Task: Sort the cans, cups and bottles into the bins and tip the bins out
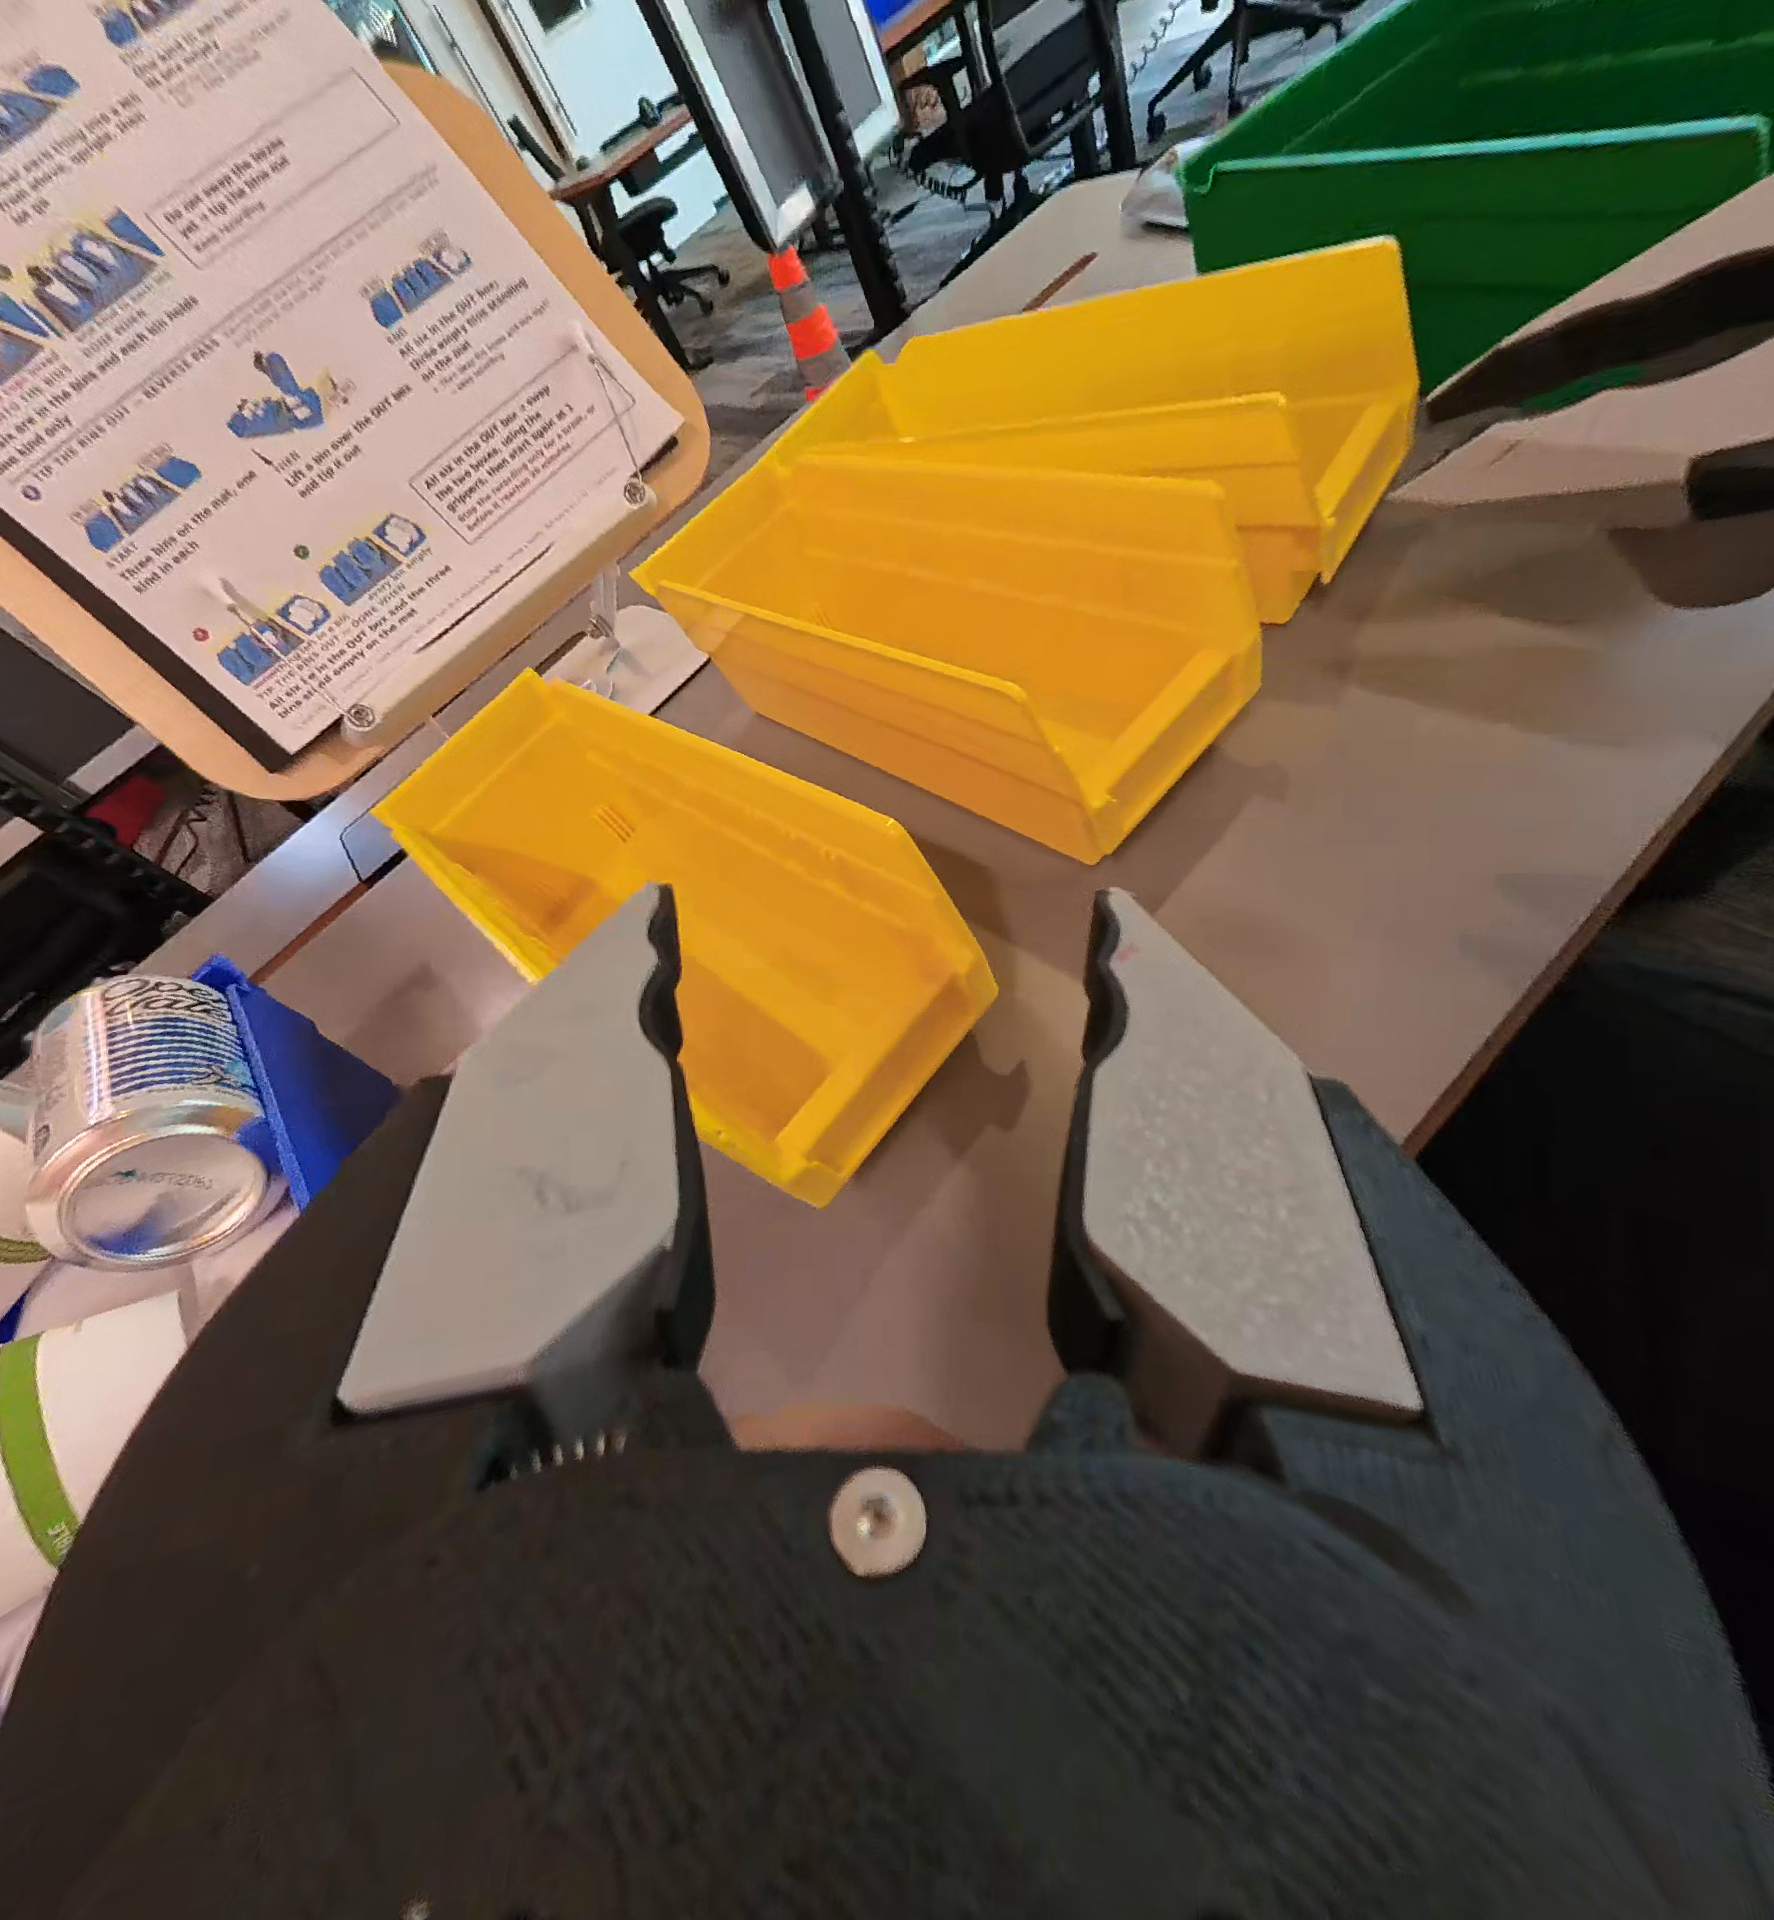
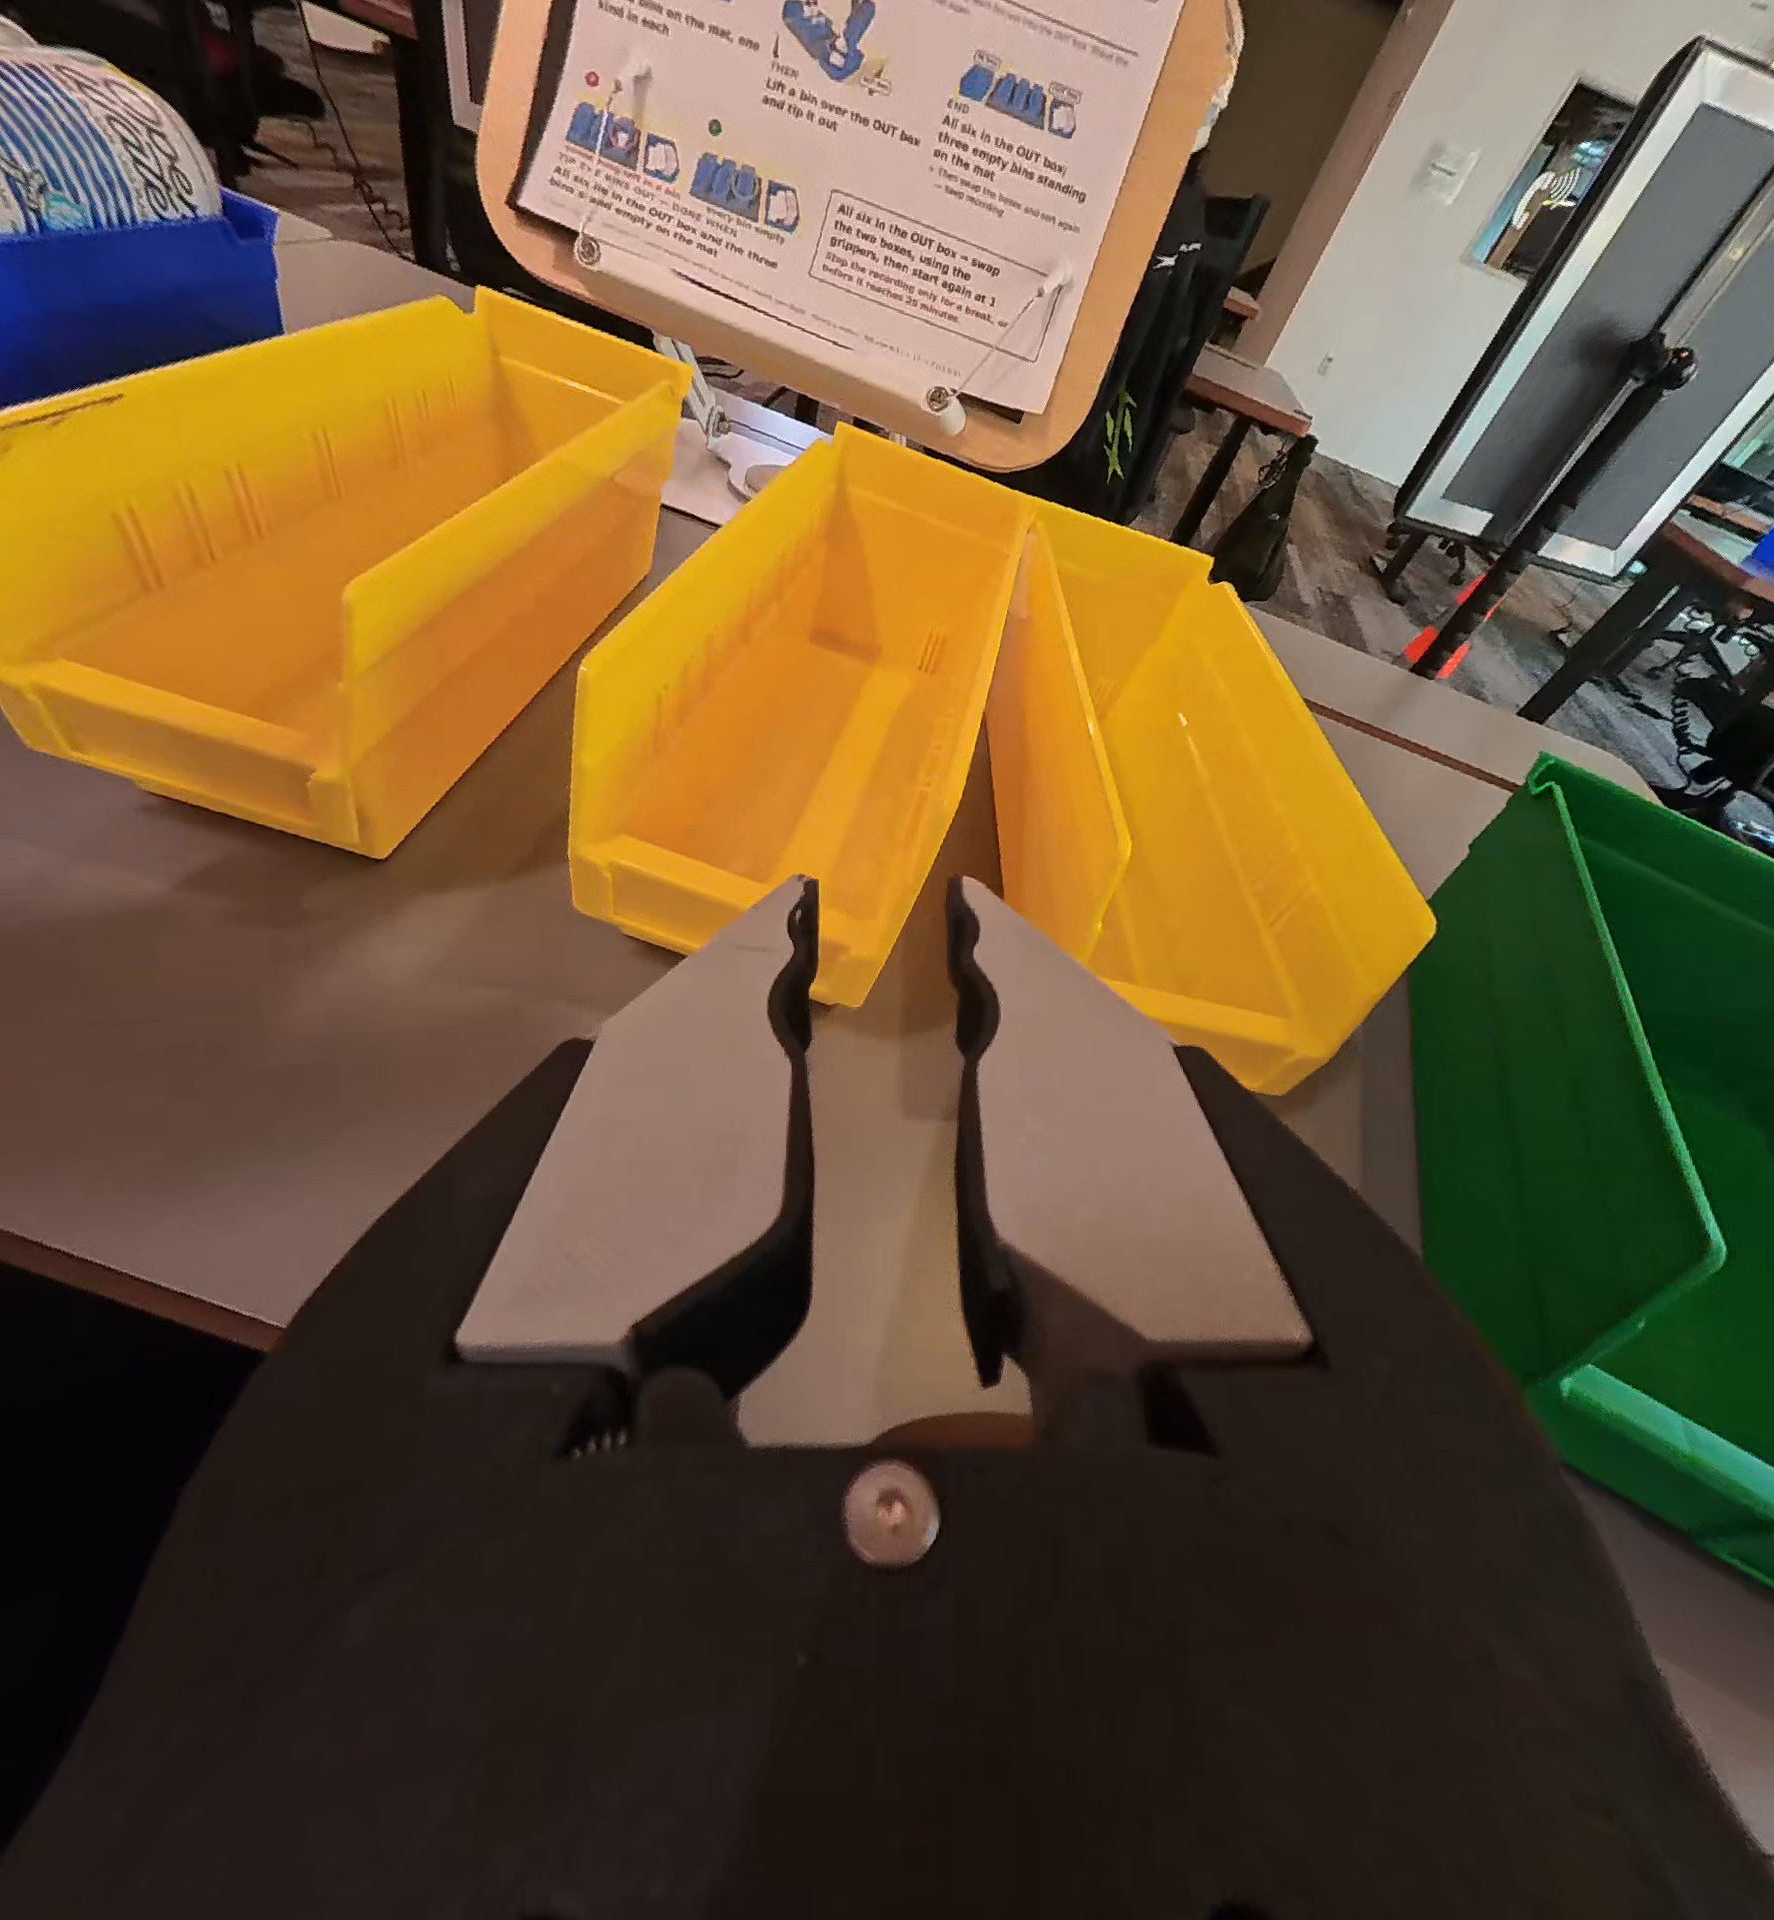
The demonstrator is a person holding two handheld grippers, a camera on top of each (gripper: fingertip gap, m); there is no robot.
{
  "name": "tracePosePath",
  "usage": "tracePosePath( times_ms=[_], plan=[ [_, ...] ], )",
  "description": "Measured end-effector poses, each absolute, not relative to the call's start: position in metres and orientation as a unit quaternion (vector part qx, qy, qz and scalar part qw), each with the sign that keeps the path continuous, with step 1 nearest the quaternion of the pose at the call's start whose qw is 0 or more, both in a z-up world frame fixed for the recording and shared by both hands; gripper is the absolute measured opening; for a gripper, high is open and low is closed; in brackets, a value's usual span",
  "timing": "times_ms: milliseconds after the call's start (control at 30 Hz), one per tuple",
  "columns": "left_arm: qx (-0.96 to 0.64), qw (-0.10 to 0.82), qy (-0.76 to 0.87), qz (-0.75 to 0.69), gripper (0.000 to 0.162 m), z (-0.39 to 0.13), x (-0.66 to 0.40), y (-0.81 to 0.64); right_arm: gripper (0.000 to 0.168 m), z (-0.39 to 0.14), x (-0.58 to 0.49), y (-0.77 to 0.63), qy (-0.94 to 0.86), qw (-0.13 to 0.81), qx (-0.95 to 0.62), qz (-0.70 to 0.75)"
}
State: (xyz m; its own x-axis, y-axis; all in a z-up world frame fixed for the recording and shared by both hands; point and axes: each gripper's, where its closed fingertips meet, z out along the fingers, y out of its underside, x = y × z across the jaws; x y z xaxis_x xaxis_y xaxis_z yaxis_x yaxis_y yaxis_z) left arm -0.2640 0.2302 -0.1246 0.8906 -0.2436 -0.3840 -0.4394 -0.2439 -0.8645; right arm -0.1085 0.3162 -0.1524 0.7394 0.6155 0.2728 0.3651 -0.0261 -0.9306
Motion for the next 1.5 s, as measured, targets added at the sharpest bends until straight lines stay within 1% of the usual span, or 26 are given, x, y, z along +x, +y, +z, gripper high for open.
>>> tracePosePath(
  times_ms=[67, 200, 433, 633, 900, 967, 1033, 1167, 1333, 1500],
  plan=[
    [-0.779, 0.584, 0.215, 0.077, 0.075, -0.117, -0.264, 0.225, 0.027, -0.150, -0.108, 0.315, -0.341, 0.610, -0.707, 0.106],
    [-0.775, 0.590, 0.212, 0.080, 0.074, -0.111, -0.269, 0.222, 0.029, -0.147, -0.107, 0.315, -0.339, 0.612, -0.707, 0.106],
    [-0.790, 0.562, 0.225, 0.095, 0.075, -0.128, -0.272, 0.230, 0.042, -0.157, -0.105, 0.324, -0.337, 0.607, -0.714, 0.090],
    [-0.799, 0.548, 0.230, 0.096, 0.076, -0.139, -0.272, 0.236, 0.046, -0.166, -0.106, 0.328, -0.338, 0.594, -0.723, 0.097],
    [-0.799, 0.548, 0.228, 0.096, 0.076, -0.139, -0.274, 0.235, 0.050, -0.169, -0.108, 0.327, -0.342, 0.590, -0.724, 0.100],
    [-0.799, 0.547, 0.229, 0.097, 0.076, -0.139, -0.274, 0.235, 0.054, -0.168, -0.109, 0.327, -0.342, 0.592, -0.723, 0.100],
    [-0.799, 0.546, 0.230, 0.100, 0.077, -0.139, -0.274, 0.235, 0.064, -0.168, -0.109, 0.325, -0.346, 0.593, -0.721, 0.099],
    [-0.802, 0.540, 0.231, 0.110, 0.077, -0.142, -0.276, 0.236, 0.078, -0.171, -0.117, 0.313, -0.383, 0.575, -0.713, 0.119],
    [-0.804, 0.535, 0.231, 0.119, 0.077, -0.146, -0.279, 0.237, 0.079, -0.172, -0.127, 0.293, -0.436, 0.556, -0.695, 0.135],
    [-0.812, 0.524, 0.225, 0.127, 0.077, -0.155, -0.282, 0.241, 0.075, -0.165, -0.135, 0.272, -0.472, 0.551, -0.672, 0.144]
  ],
)
